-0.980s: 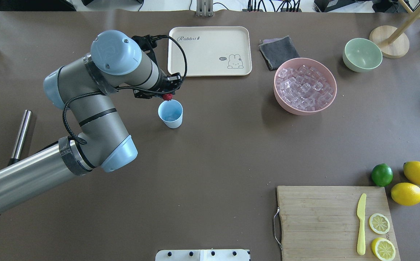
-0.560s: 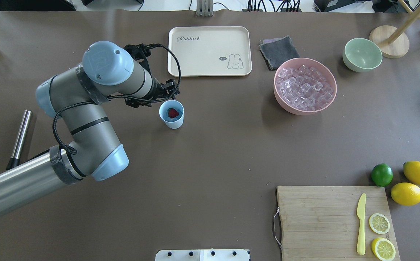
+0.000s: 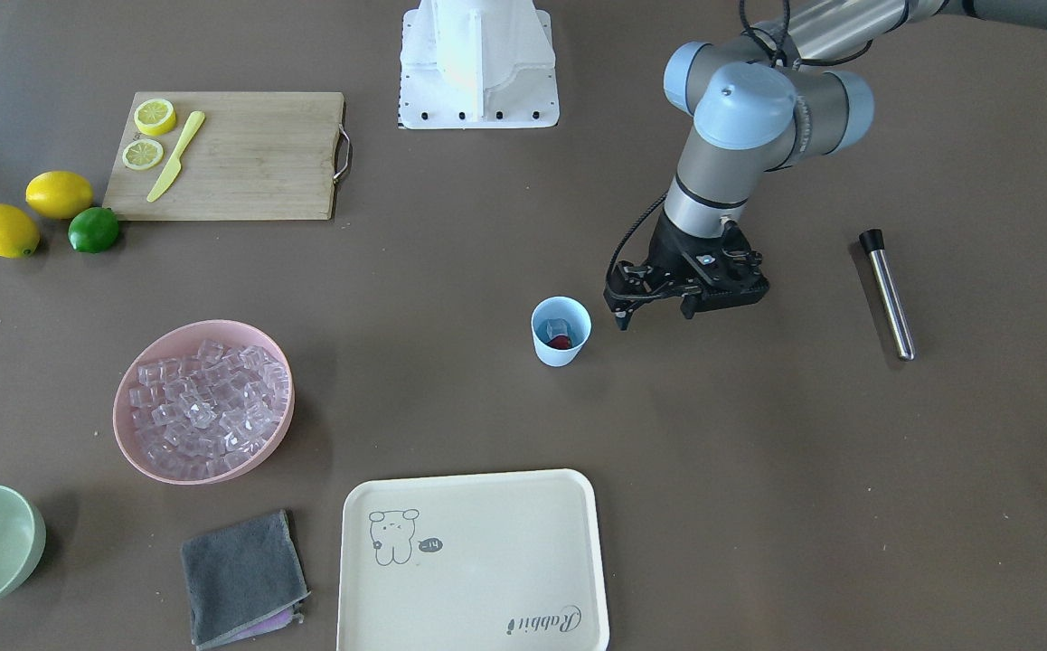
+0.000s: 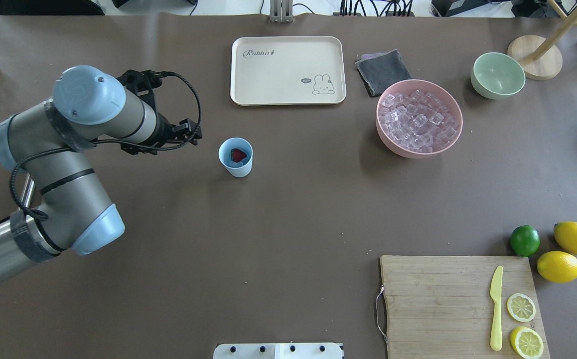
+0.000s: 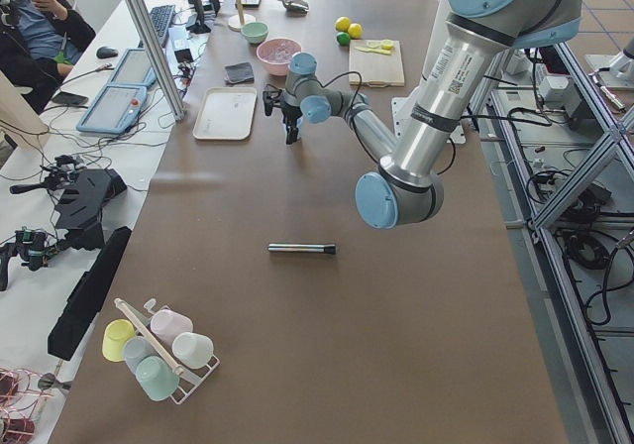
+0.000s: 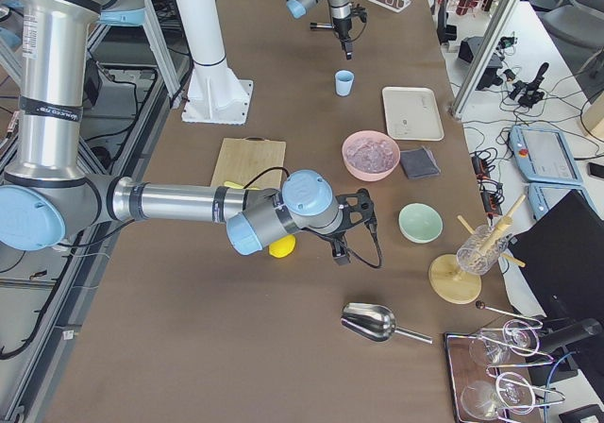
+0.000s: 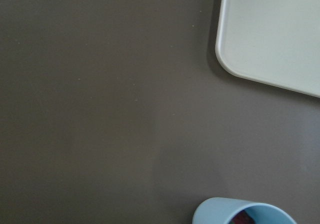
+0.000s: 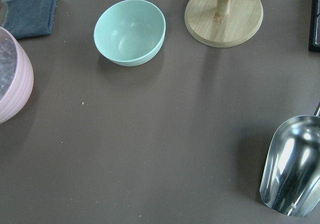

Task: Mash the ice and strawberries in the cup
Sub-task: 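Move the left gripper back to the metal pestle and grasp it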

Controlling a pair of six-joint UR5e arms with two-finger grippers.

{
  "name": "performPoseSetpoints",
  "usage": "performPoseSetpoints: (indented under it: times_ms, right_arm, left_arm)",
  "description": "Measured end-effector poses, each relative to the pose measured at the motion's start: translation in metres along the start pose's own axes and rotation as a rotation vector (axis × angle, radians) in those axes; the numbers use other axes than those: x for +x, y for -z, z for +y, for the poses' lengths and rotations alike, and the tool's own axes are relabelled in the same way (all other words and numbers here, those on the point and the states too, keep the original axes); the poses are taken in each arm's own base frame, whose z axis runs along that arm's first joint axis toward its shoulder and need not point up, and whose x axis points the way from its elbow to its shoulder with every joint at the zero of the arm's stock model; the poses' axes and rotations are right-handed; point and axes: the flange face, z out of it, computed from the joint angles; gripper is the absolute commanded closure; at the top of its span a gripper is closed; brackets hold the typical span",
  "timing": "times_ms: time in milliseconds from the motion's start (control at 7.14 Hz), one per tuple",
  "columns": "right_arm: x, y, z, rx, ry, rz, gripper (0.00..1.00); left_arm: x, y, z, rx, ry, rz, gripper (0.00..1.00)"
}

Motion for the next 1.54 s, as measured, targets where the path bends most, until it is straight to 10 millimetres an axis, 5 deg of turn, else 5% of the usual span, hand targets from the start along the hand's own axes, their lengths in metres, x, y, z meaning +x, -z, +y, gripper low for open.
performPoseSetpoints:
  times_ms: [560, 840, 980, 1120, 1540]
  right_arm:
    - [0.000, 0.000, -0.001, 0.002, 0.001, 0.002, 0.02]
    - [0.000, 0.000, -0.001, 0.002, 0.001, 0.001, 0.02]
    - [0.000, 0.000, -0.001, 0.002, 0.001, 0.002, 0.02]
    - [-0.001, 0.000, -0.002, 0.003, 0.002, 0.002, 0.02]
    - [-0.002, 0.001, -0.006, 0.005, 0.006, 0.001, 0.02]
  left_arm:
    - [-0.221, -0.012, -0.016, 0.024, -0.167, -0.105, 0.03]
    - [-0.291, -0.027, -0.028, 0.040, -0.211, -0.128, 0.13]
    - [-0.309, -0.041, -0.032, 0.045, -0.219, -0.128, 0.43]
    - [-0.319, -0.050, -0.032, 0.046, -0.224, -0.125, 0.59]
    - [-0.322, -0.056, -0.029, 0.028, -0.242, -0.095, 0.68]
